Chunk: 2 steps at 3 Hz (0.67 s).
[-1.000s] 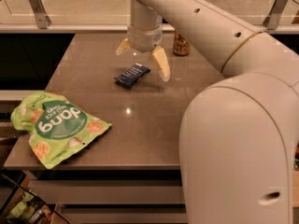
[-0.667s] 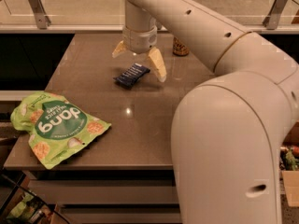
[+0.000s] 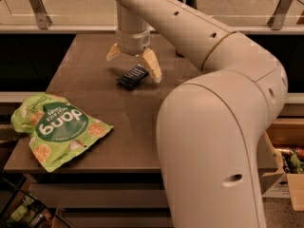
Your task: Pick rxbar blueberry
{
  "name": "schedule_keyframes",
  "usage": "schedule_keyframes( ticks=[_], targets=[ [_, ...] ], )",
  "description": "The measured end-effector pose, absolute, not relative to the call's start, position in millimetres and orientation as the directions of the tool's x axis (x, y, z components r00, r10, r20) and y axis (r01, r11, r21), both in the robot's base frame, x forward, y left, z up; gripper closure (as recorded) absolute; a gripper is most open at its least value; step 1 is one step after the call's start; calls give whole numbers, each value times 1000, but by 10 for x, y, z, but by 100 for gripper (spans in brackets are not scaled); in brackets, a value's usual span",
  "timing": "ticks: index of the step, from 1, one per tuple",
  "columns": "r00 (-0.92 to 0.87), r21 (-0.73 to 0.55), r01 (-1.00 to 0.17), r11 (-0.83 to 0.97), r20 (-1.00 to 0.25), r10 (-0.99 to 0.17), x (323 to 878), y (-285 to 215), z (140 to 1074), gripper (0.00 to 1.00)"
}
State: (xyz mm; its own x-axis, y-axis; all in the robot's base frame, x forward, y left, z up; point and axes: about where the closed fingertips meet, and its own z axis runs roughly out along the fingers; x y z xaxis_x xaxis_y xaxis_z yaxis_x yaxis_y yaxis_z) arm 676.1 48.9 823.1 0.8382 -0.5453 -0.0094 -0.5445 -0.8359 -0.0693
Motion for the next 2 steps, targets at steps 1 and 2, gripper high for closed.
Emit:
schedule_keyframes(
  ticks=[1, 2],
  targets=[
    [845, -67, -534, -843, -14, -535, 6788, 549, 8194, 0],
    [844, -64, -536, -842, -21, -536, 6797, 541, 8138, 0]
  ],
)
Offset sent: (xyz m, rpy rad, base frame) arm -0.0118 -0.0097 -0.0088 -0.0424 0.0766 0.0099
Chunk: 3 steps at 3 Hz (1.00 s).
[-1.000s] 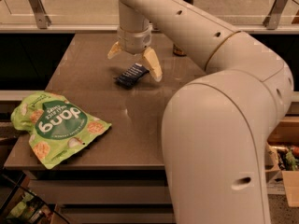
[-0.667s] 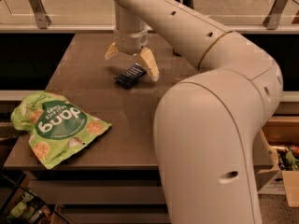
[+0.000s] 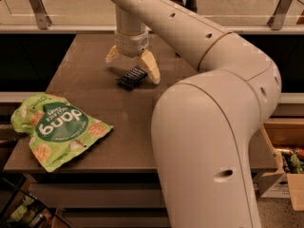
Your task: Pick rxbar blueberry
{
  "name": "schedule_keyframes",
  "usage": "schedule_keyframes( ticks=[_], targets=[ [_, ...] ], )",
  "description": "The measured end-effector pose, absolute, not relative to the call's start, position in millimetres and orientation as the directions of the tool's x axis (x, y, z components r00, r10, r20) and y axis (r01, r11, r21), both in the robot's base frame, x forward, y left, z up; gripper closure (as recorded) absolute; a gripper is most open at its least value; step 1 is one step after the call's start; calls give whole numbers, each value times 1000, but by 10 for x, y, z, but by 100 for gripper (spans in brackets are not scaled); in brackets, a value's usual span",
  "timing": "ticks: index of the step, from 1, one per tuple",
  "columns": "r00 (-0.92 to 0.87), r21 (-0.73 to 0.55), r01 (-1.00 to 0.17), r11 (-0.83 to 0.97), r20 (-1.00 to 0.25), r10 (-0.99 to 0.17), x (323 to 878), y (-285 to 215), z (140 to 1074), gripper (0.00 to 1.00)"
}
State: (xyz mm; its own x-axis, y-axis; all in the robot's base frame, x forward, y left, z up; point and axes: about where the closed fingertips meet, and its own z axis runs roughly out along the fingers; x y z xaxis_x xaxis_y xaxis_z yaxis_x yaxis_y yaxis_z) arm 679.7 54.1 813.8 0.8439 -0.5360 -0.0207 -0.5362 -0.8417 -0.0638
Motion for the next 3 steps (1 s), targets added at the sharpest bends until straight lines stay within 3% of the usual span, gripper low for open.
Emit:
schedule_keyframes(
  ticks=[1, 3],
  targets=[
    [835, -64, -550, -833, -23, -550, 6794, 464, 8125, 0],
    [835, -97, -548, -831, -13, -550, 6885, 537, 8072, 41]
  ],
)
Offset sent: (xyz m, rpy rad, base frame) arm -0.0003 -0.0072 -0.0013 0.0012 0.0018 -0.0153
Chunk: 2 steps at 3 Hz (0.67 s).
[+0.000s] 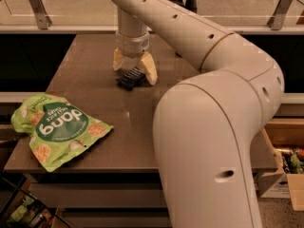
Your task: Pick rxbar blueberry
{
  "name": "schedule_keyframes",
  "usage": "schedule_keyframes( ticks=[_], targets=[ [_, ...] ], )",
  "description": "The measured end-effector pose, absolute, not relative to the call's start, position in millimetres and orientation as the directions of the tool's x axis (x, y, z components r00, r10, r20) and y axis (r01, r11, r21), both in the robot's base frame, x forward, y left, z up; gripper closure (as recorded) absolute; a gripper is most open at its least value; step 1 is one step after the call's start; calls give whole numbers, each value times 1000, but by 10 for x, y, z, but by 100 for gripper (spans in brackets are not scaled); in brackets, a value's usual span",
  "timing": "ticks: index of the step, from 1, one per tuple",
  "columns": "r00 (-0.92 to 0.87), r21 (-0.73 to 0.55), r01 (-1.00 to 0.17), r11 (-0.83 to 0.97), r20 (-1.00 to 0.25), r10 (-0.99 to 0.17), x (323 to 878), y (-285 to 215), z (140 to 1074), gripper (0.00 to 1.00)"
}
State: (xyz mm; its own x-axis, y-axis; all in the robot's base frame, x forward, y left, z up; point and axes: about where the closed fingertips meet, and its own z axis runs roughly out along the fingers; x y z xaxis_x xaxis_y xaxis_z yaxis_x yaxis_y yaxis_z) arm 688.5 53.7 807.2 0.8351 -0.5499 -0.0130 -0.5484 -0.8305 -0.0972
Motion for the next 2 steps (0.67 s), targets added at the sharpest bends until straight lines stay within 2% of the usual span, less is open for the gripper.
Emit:
schedule_keyframes(
  ticks=[2],
  targets=[
    [835, -97, -549, -830, -13, -550, 6886, 537, 8205, 87]
  ],
)
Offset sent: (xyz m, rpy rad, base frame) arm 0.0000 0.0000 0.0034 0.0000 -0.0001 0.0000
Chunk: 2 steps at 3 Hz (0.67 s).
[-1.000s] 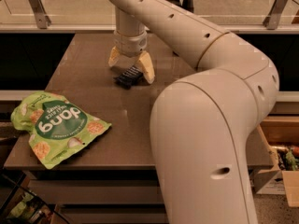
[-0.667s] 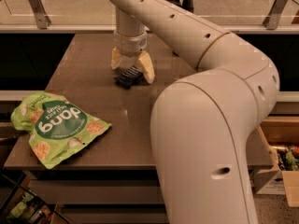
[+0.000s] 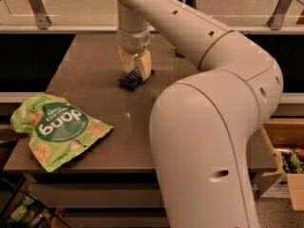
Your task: Pick rxbar blueberry
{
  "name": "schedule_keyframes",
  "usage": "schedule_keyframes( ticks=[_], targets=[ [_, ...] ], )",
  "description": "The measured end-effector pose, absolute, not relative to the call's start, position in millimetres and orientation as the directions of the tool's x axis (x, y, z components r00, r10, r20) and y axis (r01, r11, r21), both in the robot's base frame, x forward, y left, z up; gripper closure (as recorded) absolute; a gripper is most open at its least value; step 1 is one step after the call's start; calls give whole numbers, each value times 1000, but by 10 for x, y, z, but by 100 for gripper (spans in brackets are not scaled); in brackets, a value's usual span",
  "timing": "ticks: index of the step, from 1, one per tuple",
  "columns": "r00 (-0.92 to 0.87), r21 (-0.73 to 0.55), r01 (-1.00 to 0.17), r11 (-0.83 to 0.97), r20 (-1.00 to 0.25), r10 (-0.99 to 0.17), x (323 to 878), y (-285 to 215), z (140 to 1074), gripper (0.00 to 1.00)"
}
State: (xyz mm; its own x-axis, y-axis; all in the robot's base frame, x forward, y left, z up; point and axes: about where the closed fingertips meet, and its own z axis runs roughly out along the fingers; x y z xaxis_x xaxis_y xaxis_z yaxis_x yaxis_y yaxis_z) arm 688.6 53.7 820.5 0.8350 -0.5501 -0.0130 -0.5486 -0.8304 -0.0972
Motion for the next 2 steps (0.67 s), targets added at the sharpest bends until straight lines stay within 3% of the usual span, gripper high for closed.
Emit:
schedule_keyframes(
  ticks=[1, 2],
  targets=[
    [835, -97, -549, -830, -13, -550, 6886, 537, 8223, 100],
    [837, -116, -545, -831, -8, -548, 6924, 574, 8220, 100]
  ],
)
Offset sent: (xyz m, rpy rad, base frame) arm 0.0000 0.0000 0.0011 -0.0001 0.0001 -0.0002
